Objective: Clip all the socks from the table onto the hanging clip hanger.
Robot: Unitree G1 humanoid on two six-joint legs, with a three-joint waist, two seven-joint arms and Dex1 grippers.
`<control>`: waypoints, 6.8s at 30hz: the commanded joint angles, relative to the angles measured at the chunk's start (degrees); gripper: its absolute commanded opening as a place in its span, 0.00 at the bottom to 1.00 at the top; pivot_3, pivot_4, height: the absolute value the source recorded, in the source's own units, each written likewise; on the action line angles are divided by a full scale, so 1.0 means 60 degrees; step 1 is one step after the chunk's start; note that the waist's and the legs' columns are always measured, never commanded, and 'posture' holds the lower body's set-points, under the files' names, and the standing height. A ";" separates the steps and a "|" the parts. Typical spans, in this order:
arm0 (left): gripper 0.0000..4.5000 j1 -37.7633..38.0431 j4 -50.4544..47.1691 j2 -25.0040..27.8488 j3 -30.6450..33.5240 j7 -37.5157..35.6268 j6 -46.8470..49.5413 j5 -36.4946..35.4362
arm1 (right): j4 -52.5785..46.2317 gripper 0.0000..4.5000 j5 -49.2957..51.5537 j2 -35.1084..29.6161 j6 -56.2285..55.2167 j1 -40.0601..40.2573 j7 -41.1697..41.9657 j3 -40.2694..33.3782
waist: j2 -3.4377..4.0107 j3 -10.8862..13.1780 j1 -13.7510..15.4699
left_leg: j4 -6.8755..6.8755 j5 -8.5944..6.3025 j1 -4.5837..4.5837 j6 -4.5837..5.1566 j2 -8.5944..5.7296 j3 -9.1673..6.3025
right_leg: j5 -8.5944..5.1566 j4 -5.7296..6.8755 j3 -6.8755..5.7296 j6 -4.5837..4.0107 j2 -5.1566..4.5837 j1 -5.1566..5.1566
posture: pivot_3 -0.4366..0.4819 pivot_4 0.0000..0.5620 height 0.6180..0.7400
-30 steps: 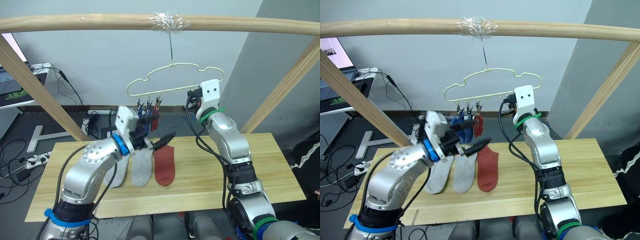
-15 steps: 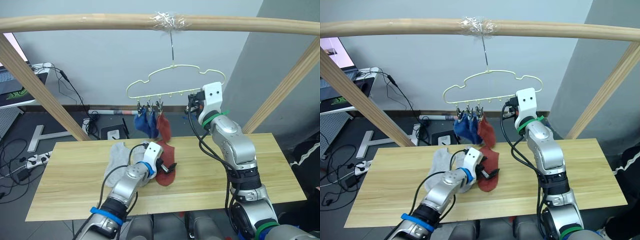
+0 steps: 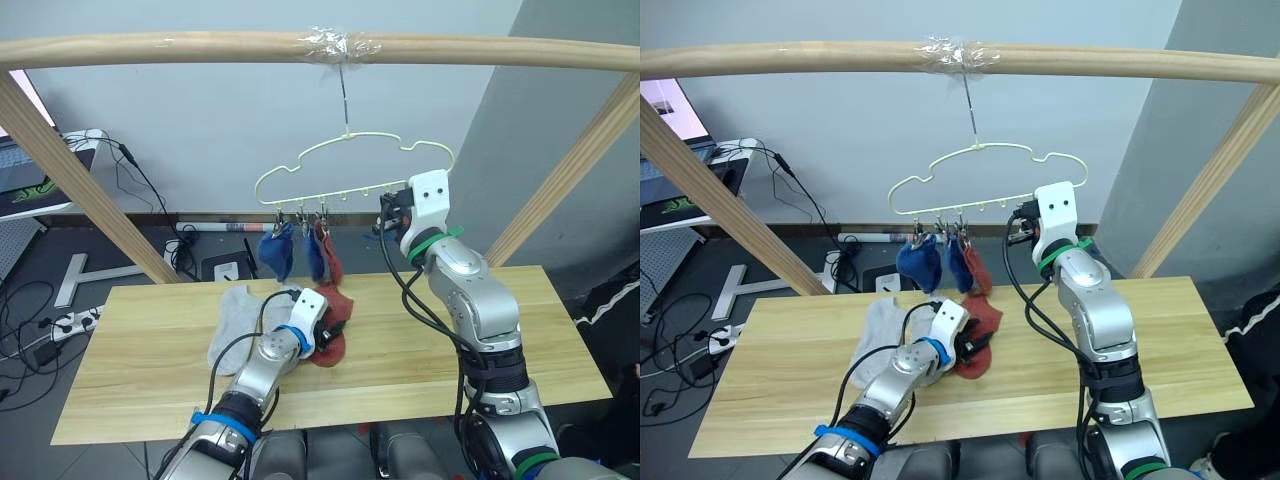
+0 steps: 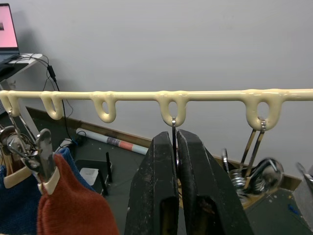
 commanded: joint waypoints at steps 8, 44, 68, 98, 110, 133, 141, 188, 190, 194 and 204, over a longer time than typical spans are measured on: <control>0.01 0.1015 -0.2053 0.0010 0.0299 -0.1303 0.0219 -0.0909 | -0.0498 0.00 0.0818 -0.0637 0.1145 0.0138 0.0671 -0.0606 | 0.0002 -0.0003 -0.0013 | 0.0001 0.0000 -0.0004 0.0000 0.0000 -0.0003 | 0.0000 -0.0004 -0.0001 0.0000 -0.0001 0.0002 | 0.58 0.31 1.00; 0.01 0.0682 -0.5206 -0.0131 0.0166 -0.1094 -0.3978 -0.0855 | 0.0360 0.00 0.5536 -0.0077 0.8906 -0.2971 -0.1124 -0.6851 | 0.0020 -0.0013 0.0127 | 0.0001 -0.0001 -0.0025 0.0003 -0.0013 -0.0006 | 0.0020 -0.0026 -0.0003 -0.0033 -0.0010 0.0000 | 0.57 0.31 1.00; 0.00 0.0088 -0.4725 -0.0427 0.0039 -0.0964 -0.3313 -0.0826 | -0.0751 0.95 0.8295 -0.1258 0.8906 -0.2282 -0.1540 -0.6333 | 0.0045 0.0003 -0.0130 | -0.0006 -0.0003 -0.0037 0.0009 -0.0012 -0.0004 | 0.0009 -0.0025 0.0000 -0.0016 -0.0006 -0.0016 | 0.57 0.31 1.00; 1.00 -0.0122 -0.7503 0.2925 0.2457 -0.3326 0.1422 -0.4030 | -0.3387 0.70 0.0403 -0.1573 -0.0635 0.3103 -0.1946 0.1140 | 0.0042 0.0010 -0.0333 | -0.0010 -0.0011 -0.0038 0.0019 -0.0004 0.0000 | -0.0018 -0.0031 0.0005 0.0024 -0.0007 -0.0030 | 0.63 0.30 1.00; 1.00 0.0188 -0.8245 0.2802 0.2472 -0.2873 0.1702 -0.4141 | -0.1723 0.46 -0.0444 -0.0803 -0.1614 0.2163 -0.1704 0.0909 | 0.0042 0.0010 -0.0160 | -0.0008 -0.0011 -0.0035 0.0019 -0.0003 0.0000 | -0.0016 -0.0023 0.0004 0.0022 -0.0006 -0.0030 | 0.66 0.28 1.00; 1.00 -0.0237 -0.8319 0.2641 0.2504 -0.2599 0.1737 -0.4193 | 0.1524 0.33 -0.0703 -0.0022 -0.2855 0.0102 -0.1492 0.0181 | 0.0043 0.0010 0.0023 | -0.0004 -0.0011 -0.0033 0.0019 -0.0004 0.0003 | 0.0011 -0.0014 0.0005 -0.0024 -0.0006 -0.0030 | 0.68 0.31 1.00; 1.00 -0.0312 -0.8202 0.2637 0.2532 -0.2606 0.1667 -0.4147 | 0.2249 0.33 -0.0700 0.0183 -0.3130 -0.0387 -0.1430 -0.0059 | 0.0044 0.0010 0.0083 | -0.0006 -0.0011 -0.0034 0.0019 -0.0004 0.0002 | 0.0014 -0.0014 0.0003 -0.0028 -0.0006 -0.0031 | 0.69 0.31 1.00; 1.00 -0.0522 -0.8344 0.2316 0.2535 -0.2348 0.1751 -0.4252 | 0.3260 0.06 -0.0985 0.0382 -0.4018 -0.1113 -0.0993 0.0009 | 0.0044 0.0010 0.0117 | -0.0005 -0.0010 -0.0033 0.0019 -0.0004 0.0001 | 0.0015 -0.0008 0.0002 -0.0030 -0.0006 -0.0031 | 0.69 0.31 1.00; 1.00 -0.0490 -0.8374 0.2300 0.2499 -0.2339 0.1750 -0.4237 | 0.3228 0.01 -0.0986 0.0365 -0.4015 -0.1084 -0.0976 -0.0013 | 0.0044 0.0011 0.0117 | -0.0005 -0.0010 -0.0033 0.0019 -0.0004 0.0001 | 0.0015 -0.0009 0.0003 -0.0030 -0.0006 -0.0031 | 0.69 0.31 1.00; 1.00 -0.0209 -0.8351 0.2361 0.2280 -0.2312 0.1752 -0.3960 | 0.2992 0.00 -0.0979 0.0241 -0.3783 -0.0923 -0.0886 -0.0034 | 0.0044 0.0010 0.0117 | -0.0005 -0.0010 -0.0033 0.0019 -0.0004 0.0001 | 0.0015 -0.0008 0.0002 -0.0030 -0.0006 -0.0031 | 0.69 0.31 1.00; 1.00 0.1367 -0.5679 0.2552 0.1438 -0.0506 0.2214 -0.1324 | 0.1039 0.00 -0.0286 -0.0681 -0.1082 -0.0297 0.0368 -0.0061 | 0.0046 0.0009 0.0112 | -0.0002 -0.0010 -0.0026 0.0020 -0.0002 0.0000 | 0.0014 -0.0003 0.0001 -0.0030 -0.0004 -0.0031 | 0.65 0.30 1.00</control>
